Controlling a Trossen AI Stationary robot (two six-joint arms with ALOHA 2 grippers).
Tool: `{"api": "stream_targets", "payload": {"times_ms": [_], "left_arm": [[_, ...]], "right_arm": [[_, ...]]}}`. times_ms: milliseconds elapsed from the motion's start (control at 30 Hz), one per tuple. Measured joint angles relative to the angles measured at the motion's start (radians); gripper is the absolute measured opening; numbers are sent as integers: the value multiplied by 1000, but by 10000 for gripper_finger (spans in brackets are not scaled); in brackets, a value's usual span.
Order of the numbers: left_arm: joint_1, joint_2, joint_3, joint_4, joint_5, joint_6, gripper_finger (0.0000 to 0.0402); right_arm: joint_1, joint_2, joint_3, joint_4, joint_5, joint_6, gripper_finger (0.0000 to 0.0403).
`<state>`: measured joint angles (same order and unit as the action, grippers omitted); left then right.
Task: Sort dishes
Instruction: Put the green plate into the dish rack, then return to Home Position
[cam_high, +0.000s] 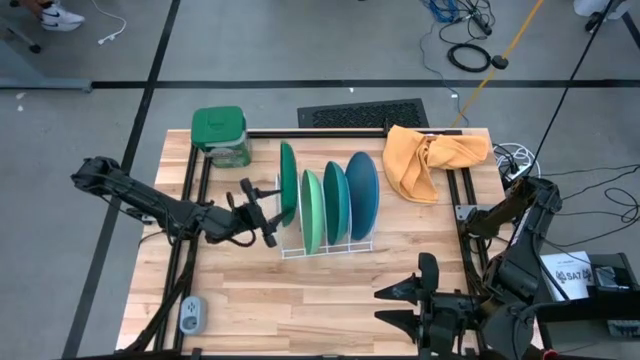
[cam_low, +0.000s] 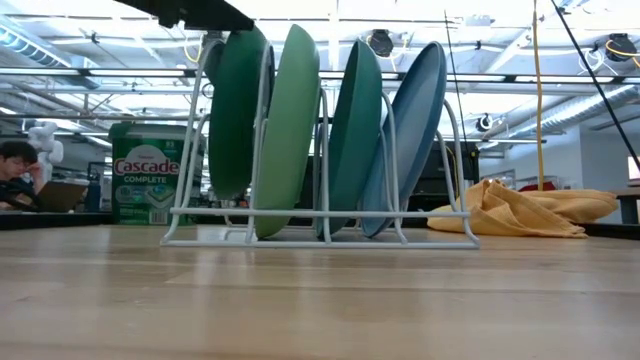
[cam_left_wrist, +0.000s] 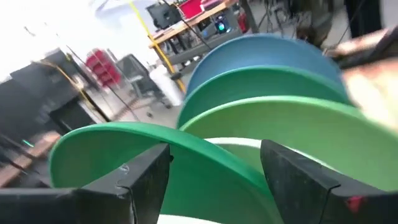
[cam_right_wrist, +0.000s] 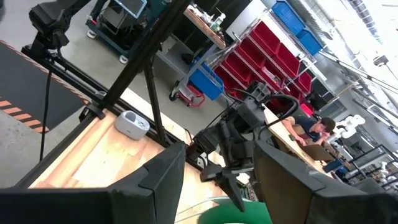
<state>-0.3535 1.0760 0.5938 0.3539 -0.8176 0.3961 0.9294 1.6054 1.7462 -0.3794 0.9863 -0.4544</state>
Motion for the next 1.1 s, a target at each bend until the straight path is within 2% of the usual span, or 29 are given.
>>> {"api": "stream_targets", "payload": {"times_ms": [200,333,433,567,700,867,1033,1100], "left_arm": [[-9,0,0,15,3,-429,248],[1,0,0,14,-14,-610,248],[-3,0,0,18,-22,-548,248],[-7,0,0,103,-24,-644,248],[-7,0,0,165,-26,-650,248],[-7,1,0,152,-28,-639,248],[-23,-3,0,158,-2,-496,248],[-37,-21,0,160,-55,-395,248]], "right_arm": [[-4,0,0,-11,-1,9,183],[-7,0,0,-11,-1,16,183],[-8,0,0,-11,-1,18,183],[-8,0,0,-12,-1,21,183],[-8,0,0,-16,-1,20,183],[-8,0,0,-16,-1,20,183],[-8,0,0,-17,-1,22,183],[-8,0,0,-28,-1,24,183]]}}
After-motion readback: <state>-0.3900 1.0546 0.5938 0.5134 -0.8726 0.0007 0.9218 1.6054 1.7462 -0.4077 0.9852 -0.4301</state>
